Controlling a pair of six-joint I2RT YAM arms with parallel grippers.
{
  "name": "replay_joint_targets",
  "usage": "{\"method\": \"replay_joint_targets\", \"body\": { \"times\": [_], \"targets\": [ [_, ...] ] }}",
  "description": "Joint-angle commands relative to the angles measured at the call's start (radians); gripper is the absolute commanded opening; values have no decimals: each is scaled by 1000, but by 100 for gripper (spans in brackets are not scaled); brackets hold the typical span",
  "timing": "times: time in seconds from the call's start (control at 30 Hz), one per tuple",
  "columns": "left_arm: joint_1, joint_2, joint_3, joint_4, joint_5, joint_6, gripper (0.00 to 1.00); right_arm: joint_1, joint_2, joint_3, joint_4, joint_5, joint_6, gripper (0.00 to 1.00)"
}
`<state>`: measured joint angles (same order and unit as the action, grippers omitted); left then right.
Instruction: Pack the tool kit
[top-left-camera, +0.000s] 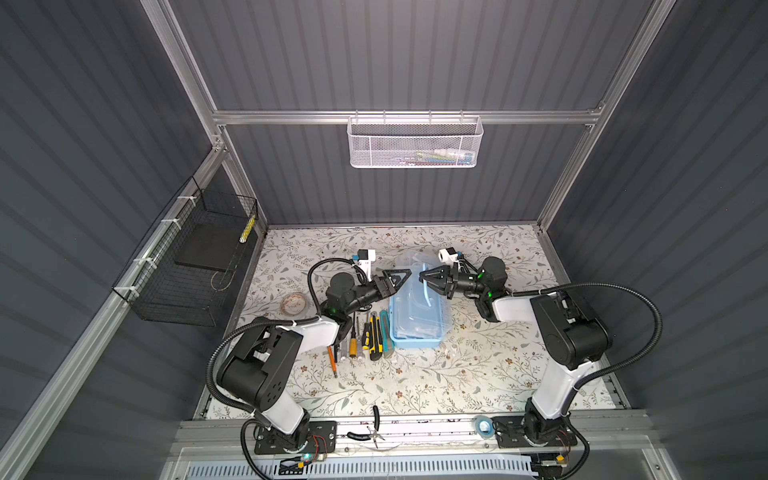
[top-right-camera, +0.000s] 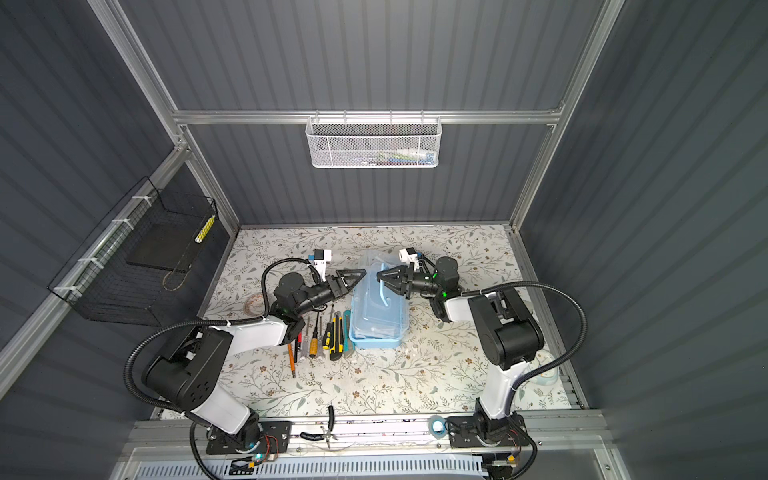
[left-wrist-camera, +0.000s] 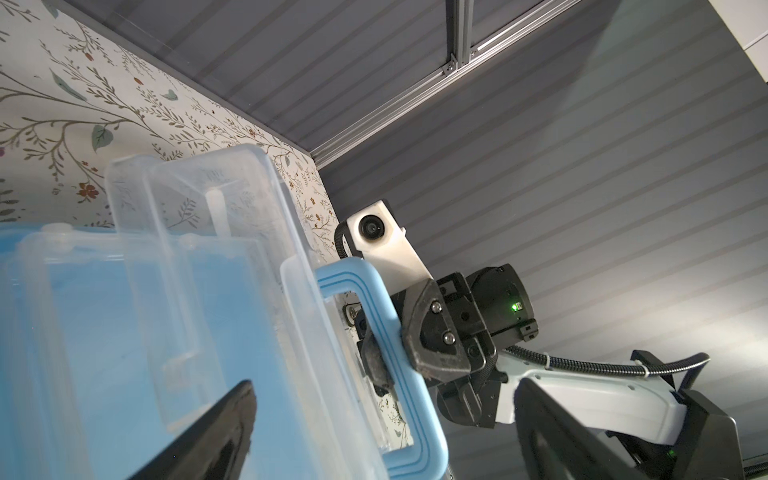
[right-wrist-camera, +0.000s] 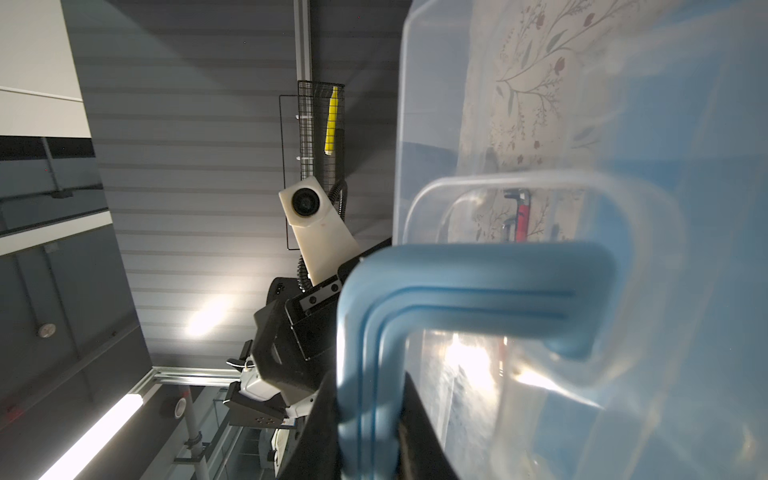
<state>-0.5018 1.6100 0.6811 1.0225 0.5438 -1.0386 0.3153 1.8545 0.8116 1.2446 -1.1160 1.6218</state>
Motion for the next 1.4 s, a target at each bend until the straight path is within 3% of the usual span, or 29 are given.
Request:
{"method": "replay_joint_targets", "body": {
  "times": [0.0, 0.37, 0.77, 1.1, 1.2, 1.27, 1.37],
  "targets": [
    [11, -34, 22, -55, 13, 53, 97, -7, -1, 3, 229, -22, 96, 0],
    [31, -141, 19, -285, -30, 194, 98, -22, -10, 6, 235, -68, 105, 0],
    [29, 2, 59, -155, 19, 149, 98, -19, 2, 3, 235, -90, 101, 0],
    [18, 141, 150, 12, 89, 37, 97, -19, 34, 12, 235, -89, 109, 0],
    [14, 158, 163, 31, 97, 18, 97, -19, 45, 15, 235, -87, 115, 25],
    [10, 161, 175, 27, 104, 13, 96, -23, 48, 11, 232, -82, 110, 36],
    [2, 155, 181, 14, 103, 18, 96, -41, 48, -6, 207, -65, 95, 44]
  ]
}}
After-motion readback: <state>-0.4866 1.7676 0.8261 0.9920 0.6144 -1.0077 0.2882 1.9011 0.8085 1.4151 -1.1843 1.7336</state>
